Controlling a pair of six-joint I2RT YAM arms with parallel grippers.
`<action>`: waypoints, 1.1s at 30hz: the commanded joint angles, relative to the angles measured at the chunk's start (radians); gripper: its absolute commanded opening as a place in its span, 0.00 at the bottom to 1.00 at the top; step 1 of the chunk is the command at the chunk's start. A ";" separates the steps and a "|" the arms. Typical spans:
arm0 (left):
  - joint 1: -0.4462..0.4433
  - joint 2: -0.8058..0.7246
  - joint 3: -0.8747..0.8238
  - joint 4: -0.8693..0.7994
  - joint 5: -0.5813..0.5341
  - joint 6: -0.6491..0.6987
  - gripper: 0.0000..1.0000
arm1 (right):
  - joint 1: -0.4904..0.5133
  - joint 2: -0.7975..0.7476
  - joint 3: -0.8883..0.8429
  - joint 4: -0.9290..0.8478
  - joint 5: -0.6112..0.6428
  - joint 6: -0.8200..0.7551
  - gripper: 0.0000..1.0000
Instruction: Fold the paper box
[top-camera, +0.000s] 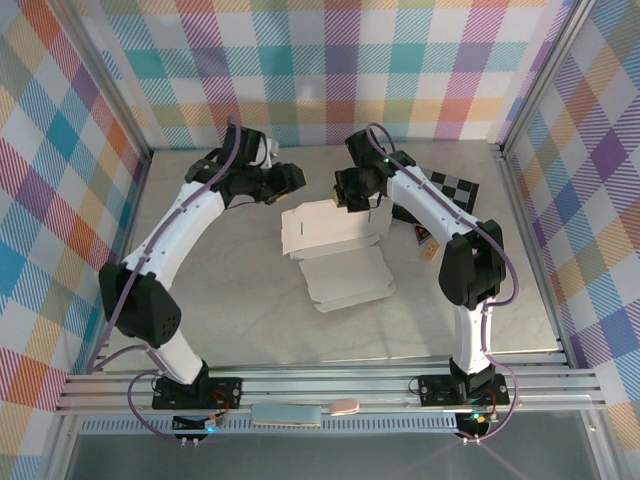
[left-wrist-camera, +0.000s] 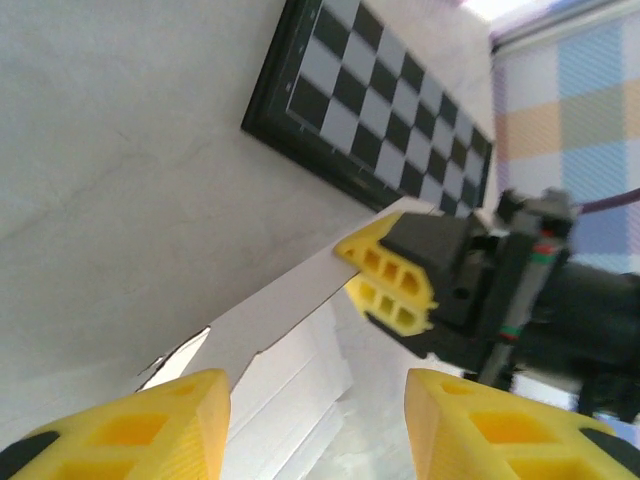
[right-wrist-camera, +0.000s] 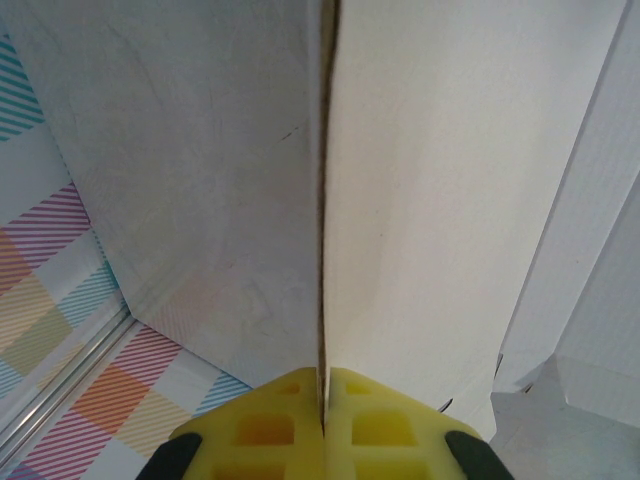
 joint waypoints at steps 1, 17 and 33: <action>-0.035 0.026 0.019 -0.106 0.012 0.059 0.49 | -0.001 -0.013 0.000 -0.013 -0.015 -0.003 0.00; -0.098 0.058 0.000 -0.030 -0.007 -0.003 0.49 | -0.002 -0.014 -0.002 -0.001 -0.026 0.000 0.00; 0.225 -0.327 -0.528 0.365 0.042 -0.277 0.35 | -0.059 -0.083 0.033 -0.020 -0.009 0.093 0.00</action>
